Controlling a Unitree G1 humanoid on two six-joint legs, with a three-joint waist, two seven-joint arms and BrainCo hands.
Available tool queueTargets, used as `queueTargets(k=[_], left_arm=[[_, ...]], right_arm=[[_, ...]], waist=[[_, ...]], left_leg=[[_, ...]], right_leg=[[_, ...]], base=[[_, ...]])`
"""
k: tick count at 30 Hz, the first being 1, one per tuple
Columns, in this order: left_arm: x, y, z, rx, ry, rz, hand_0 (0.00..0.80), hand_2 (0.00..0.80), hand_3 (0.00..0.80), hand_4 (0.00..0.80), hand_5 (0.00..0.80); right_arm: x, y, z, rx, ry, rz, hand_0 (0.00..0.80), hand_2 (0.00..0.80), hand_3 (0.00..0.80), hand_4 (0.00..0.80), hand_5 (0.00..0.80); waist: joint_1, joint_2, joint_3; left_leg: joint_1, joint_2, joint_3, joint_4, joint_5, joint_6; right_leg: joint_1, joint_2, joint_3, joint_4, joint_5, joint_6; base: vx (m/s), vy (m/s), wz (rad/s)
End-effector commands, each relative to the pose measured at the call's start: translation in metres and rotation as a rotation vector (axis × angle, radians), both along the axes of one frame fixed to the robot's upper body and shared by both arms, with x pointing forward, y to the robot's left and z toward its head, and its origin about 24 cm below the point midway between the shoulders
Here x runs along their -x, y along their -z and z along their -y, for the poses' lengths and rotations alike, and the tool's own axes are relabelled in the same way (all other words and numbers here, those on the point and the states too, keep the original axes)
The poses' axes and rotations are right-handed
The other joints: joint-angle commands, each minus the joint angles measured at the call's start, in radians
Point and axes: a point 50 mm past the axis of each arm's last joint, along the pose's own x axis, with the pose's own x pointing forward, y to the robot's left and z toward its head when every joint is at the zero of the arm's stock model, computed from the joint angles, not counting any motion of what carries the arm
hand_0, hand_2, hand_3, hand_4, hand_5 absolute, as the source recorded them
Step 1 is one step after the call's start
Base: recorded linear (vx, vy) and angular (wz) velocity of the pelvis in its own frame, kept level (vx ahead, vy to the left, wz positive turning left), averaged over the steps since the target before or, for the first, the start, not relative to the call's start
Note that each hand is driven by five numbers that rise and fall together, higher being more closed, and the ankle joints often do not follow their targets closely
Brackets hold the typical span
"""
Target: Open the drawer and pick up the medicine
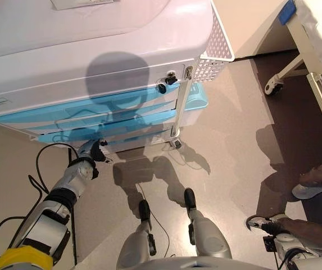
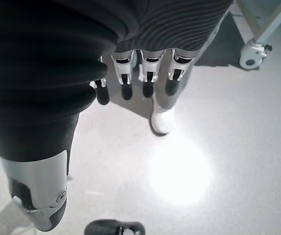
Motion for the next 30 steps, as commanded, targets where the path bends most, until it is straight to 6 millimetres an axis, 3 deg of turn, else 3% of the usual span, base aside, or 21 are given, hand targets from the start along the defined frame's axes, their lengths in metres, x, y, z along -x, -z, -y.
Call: queueTargets(k=[1,6,17,24,30], left_arm=[[-0.021,-0.047,-0.023,-0.022,-0.121,0.193,0.0,0.0,0.0,0.0,0.0],[-0.023,-0.055,-0.027,-0.049,-0.127,0.214,0.0,0.0,0.0,0.0,0.0],[-0.034,-0.092,-0.043,-0.126,-0.154,0.29,0.0,0.0,0.0,0.0,0.0],[-0.035,-0.093,-0.04,-0.119,-0.139,0.296,0.0,0.0,0.0,0.0,0.0],[-0.029,-0.074,-0.031,-0.047,-0.113,0.272,0.0,0.0,0.0,0.0,0.0]], right_arm=[[0.001,0.002,-0.004,0.015,-0.018,0.005,0.0,0.0,0.0,0.0,0.0],[-0.003,0.0,-0.003,0.024,-0.031,0.016,0.0,0.0,0.0,0.0,0.0],[-0.008,-0.003,-0.003,0.035,-0.048,0.029,0.0,0.0,0.0,0.0,0.0],[-0.01,-0.003,-0.003,0.033,-0.052,0.034,0.0,0.0,0.0,0.0,0.0],[-0.009,-0.002,-0.006,0.024,-0.055,0.034,0.0,0.0,0.0,0.0,0.0]], waist=[[-0.006,-0.043,-0.056],[-0.008,-0.052,-0.05],[-0.018,-0.083,-0.034],[-0.017,-0.084,-0.034],[-0.009,-0.08,-0.038]], left_leg=[[-0.075,-0.052,-0.024,0.112,-0.073,0.034],[-0.088,-0.05,-0.018,0.118,-0.072,0.034],[-0.127,-0.041,-0.013,0.136,-0.067,0.033],[-0.133,-0.044,-0.018,0.144,-0.072,0.034],[-0.124,-0.045,-0.022,0.145,-0.079,0.035]], right_leg=[[-0.108,-0.037,0.007,0.091,0.014,0.071],[-0.122,-0.036,0.011,0.092,0.021,0.073],[-0.161,-0.033,0.013,0.097,0.031,0.074],[-0.159,-0.034,0.012,0.101,0.026,0.073],[-0.149,-0.035,0.015,0.105,0.02,0.072]], base=[[0.0,0.0,0.0],[-0.007,0.002,-0.01],[-0.006,0.0,-0.06],[0.0,0.0,0.0],[0.0,0.0,0.0]])
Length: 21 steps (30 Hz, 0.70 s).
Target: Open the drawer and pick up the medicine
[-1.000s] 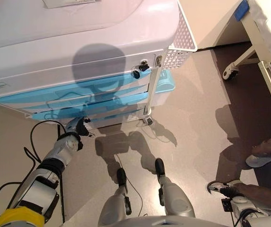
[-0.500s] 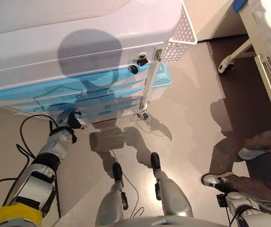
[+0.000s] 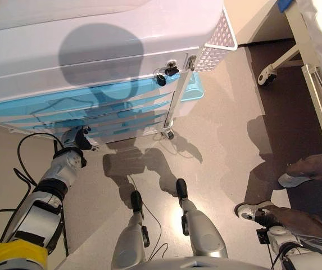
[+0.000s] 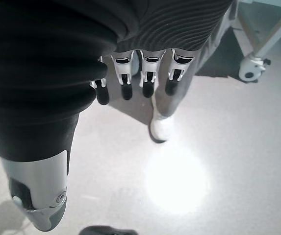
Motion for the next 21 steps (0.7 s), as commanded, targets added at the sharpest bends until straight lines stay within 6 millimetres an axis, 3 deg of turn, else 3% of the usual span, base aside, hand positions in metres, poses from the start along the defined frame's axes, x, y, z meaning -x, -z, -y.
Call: queueTargets(k=[1,4,8,9,10,13,19,21], left_arm=[[-0.017,-0.041,-0.003,0.015,-0.012,0.175,0.0,0.0,0.0,0.0,0.0],[-0.012,-0.029,0.002,0.096,-0.008,0.175,0.0,0.0,0.0,0.0,0.0],[0.013,0.01,0.006,0.351,-0.067,0.149,0.0,0.0,0.0,0.0,0.0],[0.025,0.027,0.004,0.432,-0.114,0.116,0.0,0.0,0.0,0.0,0.0],[0.026,0.027,0.004,0.433,-0.115,0.116,0.0,0.0,0.0,0.0,0.0],[0.044,0.055,0.004,0.579,-0.196,0.063,0.0,0.0,0.0,0.0,0.0],[0.069,0.087,0.007,0.683,-0.274,-0.026,0.0,0.0,0.0,0.0,0.0],[0.086,0.105,0.009,0.733,-0.319,-0.086,0.0,0.0,0.0,0.0,0.0]], right_arm=[[0.014,0.004,0.003,0.014,0.006,-0.033,0.0,0.0,0.0,0.0,0.0],[0.015,0.005,0.002,0.012,0.006,-0.038,0.0,0.0,0.0,0.0,0.0],[0.024,0.007,0.004,0.005,0.028,-0.06,0.0,0.0,0.0,0.0,0.0],[0.027,0.008,0.006,0.006,0.036,-0.072,0.0,0.0,0.0,0.0,0.0],[0.027,0.008,0.006,0.006,0.036,-0.073,0.0,0.0,0.0,0.0,0.0],[0.032,0.009,0.008,0.0,0.048,-0.089,0.0,0.0,0.0,0.0,0.0],[0.042,0.013,0.007,-0.01,0.048,-0.134,0.0,0.0,0.0,0.0,0.0],[0.052,0.016,0.008,-0.017,0.051,-0.169,0.0,0.0,0.0,0.0,0.0]], waist=[[-0.009,-0.025,-0.069],[-0.006,-0.023,-0.073],[0.012,-0.022,-0.089],[0.016,-0.023,-0.103],[0.015,-0.022,-0.103],[0.024,-0.02,-0.133],[0.03,-0.01,-0.184],[0.035,-0.005,-0.221]], left_leg=[[-0.075,-0.044,-0.043,0.141,-0.081,0.032],[-0.068,-0.047,-0.046,0.142,-0.084,0.033],[-0.043,-0.05,-0.054,0.142,-0.091,0.033],[-0.028,-0.052,-0.056,0.138,-0.093,0.033],[-0.027,-0.052,-0.056,0.138,-0.093,0.033],[0.01,-0.054,-0.061,0.124,-0.095,0.03],[0.068,-0.058,-0.072,0.088,-0.089,0.031],[0.101,-0.055,-0.078,0.066,-0.083,0.03]], right_leg=[[-0.088,-0.036,-0.01,0.094,0.01,0.072],[-0.08,-0.036,-0.01,0.093,0.009,0.071],[-0.052,-0.037,-0.016,0.092,0.004,0.068],[-0.036,-0.037,-0.019,0.089,0.002,0.067],[-0.035,-0.037,-0.019,0.089,0.002,0.067],[0.003,-0.037,-0.031,0.082,-0.005,0.067],[0.058,-0.032,-0.052,0.069,-0.013,0.067],[0.091,-0.033,-0.068,0.07,-0.025,0.067]], base=[[0.0,0.0,0.0],[0.0,0.0,0.0],[-0.002,0.001,0.01],[0.0,0.0,0.0],[0.036,-0.009,0.01],[0.041,-0.006,0.07],[0.012,-0.002,0.07],[0.008,-0.003,0.08]])
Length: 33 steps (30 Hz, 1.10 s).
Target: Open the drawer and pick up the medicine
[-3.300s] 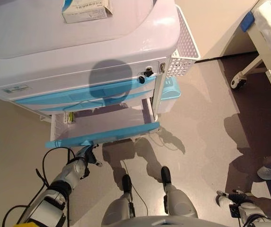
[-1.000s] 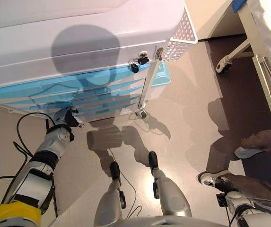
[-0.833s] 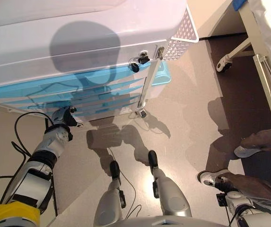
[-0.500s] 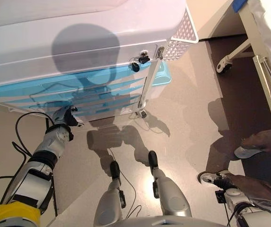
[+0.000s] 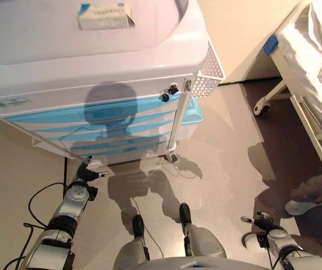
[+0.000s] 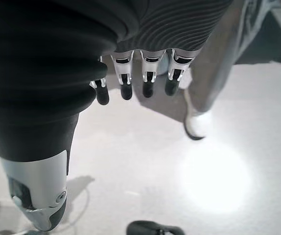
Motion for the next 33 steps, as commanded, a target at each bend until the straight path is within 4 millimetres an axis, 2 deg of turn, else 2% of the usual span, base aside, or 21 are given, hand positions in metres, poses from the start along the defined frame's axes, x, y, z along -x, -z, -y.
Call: queueTargets(k=[1,5,6,8,9,10,11,13,17,19,20,24,25,26,33], left_arm=[[0.007,0.005,-0.007,0.061,-0.056,0.003,0.0,0.0,0.0,0.0,0.0],[0.042,0.034,-0.005,0.145,-0.116,-0.106,0.0,0.0,0.0,0.0,0.0],[0.058,0.045,-0.006,0.182,-0.15,-0.15,0.0,0.0,0.0,0.0,0.0],[0.058,0.045,-0.006,0.182,-0.15,-0.15,0.0,0.0,0.0,0.0,0.0],[0.077,0.057,-0.006,0.211,-0.19,-0.214,0.0,0.0,0.0,0.0,0.0],[0.077,0.057,-0.006,0.211,-0.19,-0.214,0.0,0.0,0.0,0.0,0.0],[0.091,0.066,-0.006,0.215,-0.217,-0.268,0.0,0.0,0.0,0.0,0.0],[0.107,0.074,-0.007,0.224,-0.249,-0.321,0.0,0.0,0.0,0.0,0.0],[0.131,0.085,-0.01,0.242,-0.315,-0.405,0.0,0.0,0.0,0.0,0.0],[0.135,0.087,-0.01,0.247,-0.328,-0.415,0.0,0.0,0.0,0.0,0.0],[0.15,0.092,-0.011,0.268,-0.377,-0.454,0.0,0.0,0.0,0.0,0.0],[0.175,0.101,-0.007,0.284,-0.406,-0.553,0.0,0.0,0.0,0.0,0.0],[0.175,0.101,-0.007,0.284,-0.406,-0.553,0.0,0.0,0.0,0.0,0.0],[0.191,0.106,-0.003,0.296,-0.428,-0.612,0.0,0.0,0.0,0.0,0.0],[0.214,0.114,0.008,0.307,-0.413,-0.723,0.0,0.0,0.0,0.0,0.0]], right_arm=[[0.032,0.006,0.01,0.015,0.033,-0.105,0.0,0.0,0.0,0.0,0.0],[0.048,0.01,0.011,0.006,0.044,-0.165,0.0,0.0,0.0,0.0,0.0],[0.055,0.012,0.01,-0.002,0.05,-0.19,0.0,0.0,0.0,0.0,0.0],[0.055,0.012,0.01,-0.002,0.05,-0.19,0.0,0.0,0.0,0.0,0.0],[0.062,0.014,0.01,-0.011,0.066,-0.206,0.0,0.0,0.0,0.0,0.0],[0.062,0.014,0.01,-0.011,0.066,-0.206,0.0,0.0,0.0,0.0,0.0],[0.067,0.016,0.008,-0.02,0.076,-0.217,0.0,0.0,0.0,0.0,0.0],[0.071,0.016,0.008,-0.027,0.086,-0.224,0.0,0.0,0.0,0.0,0.0],[0.075,0.018,0.006,-0.035,0.096,-0.23,0.0,0.0,0.0,0.0,0.0],[0.075,0.018,0.006,-0.038,0.097,-0.231,0.0,0.0,0.0,0.0,0.0],[0.075,0.019,0.003,-0.05,0.098,-0.227,0.0,0.0,0.0,0.0,0.0],[0.082,0.024,-0.007,-0.076,0.056,-0.264,0.0,0.0,0.0,0.0,0.0],[0.082,0.024,-0.007,-0.076,0.056,-0.264,0.0,0.0,0.0,0.0,0.0],[0.083,0.026,-0.01,-0.086,0.068,-0.262,0.0,0.0,0.0,0.0,0.0],[0.083,0.029,-0.018,-0.111,0.054,-0.261,0.0,0.0,0.0,0.0,0.0]], waist=[[0.003,-0.018,-0.096],[0.014,-0.007,-0.161],[0.018,-0.004,-0.183],[0.018,-0.004,-0.183],[0.022,-0.003,-0.204],[0.022,-0.003,-0.203],[0.025,-0.003,-0.22],[0.027,-0.003,-0.235],[0.032,-0.006,-0.252],[0.034,-0.006,-0.254],[0.036,-0.007,-0.257],[0.04,-0.009,-0.262],[0.04,-0.009,-0.262],[0.04,-0.01,-0.262],[0.044,-0.007,-0.253]], left_leg=[[-0.057,-0.054,-0.046,0.07,-0.081,0.028],[-0.011,-0.054,-0.051,0.054,-0.082,0.031],[0.005,-0.055,-0.049,0.051,-0.085,0.031],[0.006,-0.055,-0.049,0.051,-0.085,0.031],[0.018,-0.053,-0.051,0.049,-0.087,0.032],[0.018,-0.053,-0.051,0.049,-0.087,0.032],[0.027,-0.053,-0.05,0.049,-0.087,0.032],[0.034,-0.051,-0.049,0.047,-0.088,0.032],[0.046,-0.051,-0.052,0.043,-0.089,0.033],[0.05,-0.051,-0.051,0.041,-0.087,0.033],[0.054,-0.051,-0.051,0.038,-0.085,0.033],[0.062,-0.052,-0.053,0.035,-0.086,0.036],[0.062,-0.052,-0.053,0.035,-0.086,0.036],[0.065,-0.053,-0.053,0.034,-0.086,0.036],[0.073,-0.056,-0.058,0.036,-0.091,0.04]], right_leg=[[-0.086,-0.026,-0.037,0.082,-0.015,0.063],[-0.035,-0.026,-0.052,0.078,-0.029,0.065],[-0.018,-0.024,-0.056,0.073,-0.031,0.066],[-0.017,-0.024,-0.056,0.072,-0.031,0.066],[-0.003,-0.024,-0.059,0.068,-0.034,0.066],[-0.003,-0.024,-0.059,0.068,-0.034,0.066],[0.01,-0.024,-0.06,0.064,-0.034,0.066],[0.018,-0.023,-0.062,0.06,-0.035,0.065],[0.03,-0.02,-0.062,0.053,-0.035,0.063],[0.033,-0.02,-0.063,0.051,-0.034,0.064],[0.038,-0.02,-0.06,0.049,-0.032,0.063],[0.047,-0.02,-0.064,0.049,-0.033,0.063],[0.047,-0.02,-0.064,0.049,-0.033,0.063],[0.05,-0.023,-0.065,0.05,-0.033,0.064],[0.057,-0.028,-0.073,0.059,-0.04,0.063]], base=[[0.006,0.003,0.14],[0.023,0.009,0.12],[0.0,0.0,0.0],[0.0,0.0,0.0],[0.0,0.0,0.0],[0.0,0.0,0.0],[0.0,0.0,0.0],[0.002,0.009,0.02],[0.002,0.005,0.01],[0.0,0.0,0.0],[0.0,0.0,0.0],[0.0,0.0,0.0],[0.0,0.0,0.0],[0.0,0.0,0.0],[0.001,0.002,0.01]])
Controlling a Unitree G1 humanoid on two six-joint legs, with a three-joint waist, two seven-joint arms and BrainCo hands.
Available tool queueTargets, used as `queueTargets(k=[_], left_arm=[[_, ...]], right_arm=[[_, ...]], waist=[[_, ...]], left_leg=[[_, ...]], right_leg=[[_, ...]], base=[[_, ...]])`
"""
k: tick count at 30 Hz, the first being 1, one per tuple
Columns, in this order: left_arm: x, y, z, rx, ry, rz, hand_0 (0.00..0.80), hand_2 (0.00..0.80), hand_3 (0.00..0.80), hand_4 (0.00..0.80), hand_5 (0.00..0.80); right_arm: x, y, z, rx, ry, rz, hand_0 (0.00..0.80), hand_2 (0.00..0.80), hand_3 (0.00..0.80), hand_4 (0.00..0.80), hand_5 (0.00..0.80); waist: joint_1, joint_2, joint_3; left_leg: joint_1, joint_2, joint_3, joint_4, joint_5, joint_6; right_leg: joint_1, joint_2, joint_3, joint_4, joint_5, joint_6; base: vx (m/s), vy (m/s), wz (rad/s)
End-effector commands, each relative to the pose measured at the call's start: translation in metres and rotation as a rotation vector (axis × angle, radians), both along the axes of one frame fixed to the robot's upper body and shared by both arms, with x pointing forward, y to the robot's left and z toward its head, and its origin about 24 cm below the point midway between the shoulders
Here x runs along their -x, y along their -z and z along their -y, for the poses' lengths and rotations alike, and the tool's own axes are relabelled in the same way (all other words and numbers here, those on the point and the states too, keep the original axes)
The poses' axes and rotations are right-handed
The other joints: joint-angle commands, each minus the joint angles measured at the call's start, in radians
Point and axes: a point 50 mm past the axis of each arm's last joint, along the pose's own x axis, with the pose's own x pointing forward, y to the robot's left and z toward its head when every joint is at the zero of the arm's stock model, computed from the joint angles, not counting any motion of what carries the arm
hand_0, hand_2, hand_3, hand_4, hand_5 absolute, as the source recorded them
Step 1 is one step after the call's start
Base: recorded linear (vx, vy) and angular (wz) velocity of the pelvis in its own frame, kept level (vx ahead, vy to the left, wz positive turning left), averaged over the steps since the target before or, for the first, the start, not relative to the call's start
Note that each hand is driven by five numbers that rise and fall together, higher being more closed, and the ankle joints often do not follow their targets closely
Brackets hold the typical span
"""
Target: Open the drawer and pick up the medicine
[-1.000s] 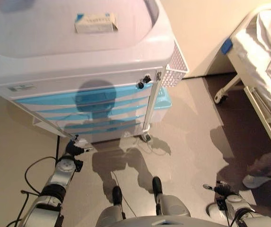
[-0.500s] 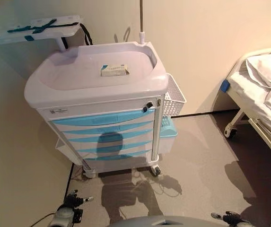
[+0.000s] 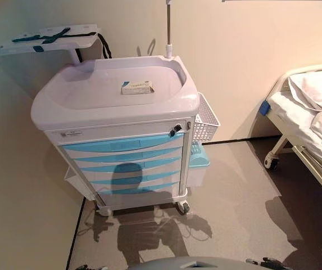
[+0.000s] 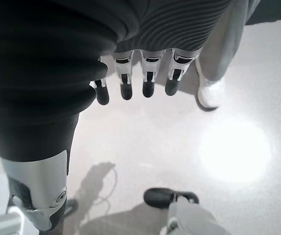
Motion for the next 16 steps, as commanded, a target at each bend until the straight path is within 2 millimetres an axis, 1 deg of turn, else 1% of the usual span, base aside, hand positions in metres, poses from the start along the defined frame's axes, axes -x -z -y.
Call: queueTargets(k=[1,4,16], left_arm=[[-0.0038,-0.0029,-0.0089,-0.019,0.007,-0.003,0.0,0.0,0.0,0.0,0.0],[-0.0022,-0.0022,-0.0074,-0.013,0.016,-0.014,0.0,0.0,0.0,0.0,0.0],[-0.0069,-0.0021,-0.0057,-0.013,0.049,-0.005,0.0,0.0,0.0,0.0,0.0]], right_arm=[[-0.0067,0.0039,-0.0108,-0.026,-0.007,-0.005,0.0,0.0,0.0,0.0,0.0],[-0.0072,0.0045,-0.0126,-0.033,-0.001,0.0,0.0,0.0,0.0,0.0,0.0],[-0.0083,0.0046,-0.0133,-0.04,0.011,0.006,0.0,0.0,0.0,0.0,0.0]], waist=[[0.012,-0.053,-0.001],[0.014,-0.052,0.004],[0.015,-0.048,0.013]], left_leg=[[-0.017,-0.067,-0.025,0.039,-0.065,0.04],[-0.016,-0.067,-0.028,0.04,-0.066,0.04],[-0.011,-0.066,-0.034,0.042,-0.071,0.039]], right_leg=[[-0.044,-0.035,-0.035,0.062,-0.008,0.066],[-0.042,-0.038,-0.038,0.068,-0.013,0.067],[-0.033,-0.041,-0.05,0.069,-0.022,0.067]], base=[[0.012,0.007,0.03],[0.015,0.003,0.07],[0.005,-0.001,0.02]])
